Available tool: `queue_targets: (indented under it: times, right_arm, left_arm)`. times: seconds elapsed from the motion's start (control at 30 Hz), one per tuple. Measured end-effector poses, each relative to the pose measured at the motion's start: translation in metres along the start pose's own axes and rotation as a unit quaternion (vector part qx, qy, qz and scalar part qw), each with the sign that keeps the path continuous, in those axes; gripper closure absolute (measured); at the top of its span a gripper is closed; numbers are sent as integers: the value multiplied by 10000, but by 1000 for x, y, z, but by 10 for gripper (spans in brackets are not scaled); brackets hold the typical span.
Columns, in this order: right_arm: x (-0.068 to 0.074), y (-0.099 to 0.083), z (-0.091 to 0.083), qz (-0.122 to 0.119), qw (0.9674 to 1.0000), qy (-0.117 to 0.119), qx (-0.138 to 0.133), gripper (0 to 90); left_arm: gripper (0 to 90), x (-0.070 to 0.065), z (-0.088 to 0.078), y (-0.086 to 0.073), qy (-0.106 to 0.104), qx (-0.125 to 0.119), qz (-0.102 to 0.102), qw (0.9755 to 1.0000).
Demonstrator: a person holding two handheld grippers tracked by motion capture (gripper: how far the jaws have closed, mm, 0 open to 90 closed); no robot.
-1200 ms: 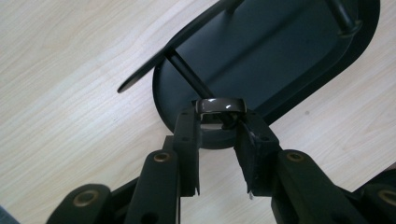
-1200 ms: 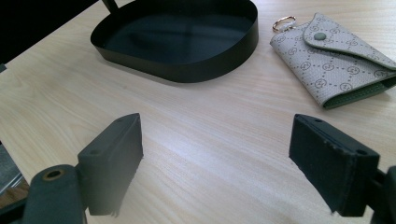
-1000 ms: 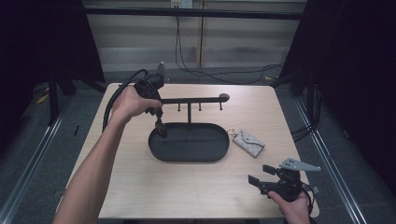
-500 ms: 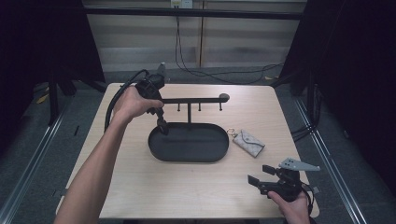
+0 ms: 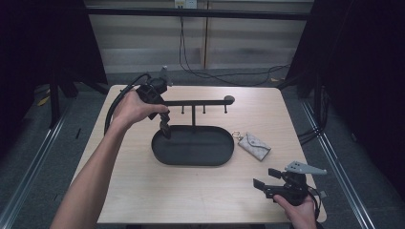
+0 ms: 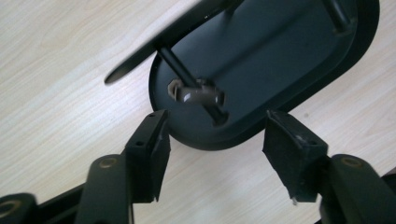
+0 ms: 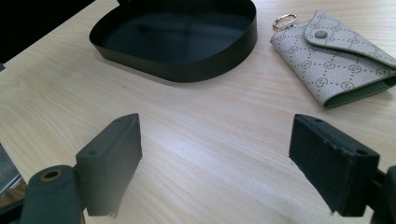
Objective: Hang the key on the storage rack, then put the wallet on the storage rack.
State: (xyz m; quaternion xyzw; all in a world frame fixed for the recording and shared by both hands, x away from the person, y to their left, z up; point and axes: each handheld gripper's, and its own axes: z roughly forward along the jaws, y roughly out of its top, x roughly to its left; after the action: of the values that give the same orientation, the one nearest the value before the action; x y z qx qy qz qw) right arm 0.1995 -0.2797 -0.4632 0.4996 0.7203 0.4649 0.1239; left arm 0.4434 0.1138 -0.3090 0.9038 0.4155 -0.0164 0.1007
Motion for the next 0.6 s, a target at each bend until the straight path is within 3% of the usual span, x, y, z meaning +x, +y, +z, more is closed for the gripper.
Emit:
queue_targets:
  times: [0.27,0.47,0.5,0.6]
  right_arm:
    - [1,0,0,-31,10000,1,25,169]
    - [0,1,2,1,10000,-30,57,168]
    - [0,1,2,0,10000,-35,52,169]
    - [0,0,1,4,10000,-30,27,169]
  left_arm:
    - [344,0,-7,-18,-15,-29,13,10000]
    - [294,-4,-7,-27,-19,-106,253,9996]
    - [290,-6,-5,-32,-119,-122,353,9992]
    - [260,-7,-5,-39,-111,-229,378,9990]
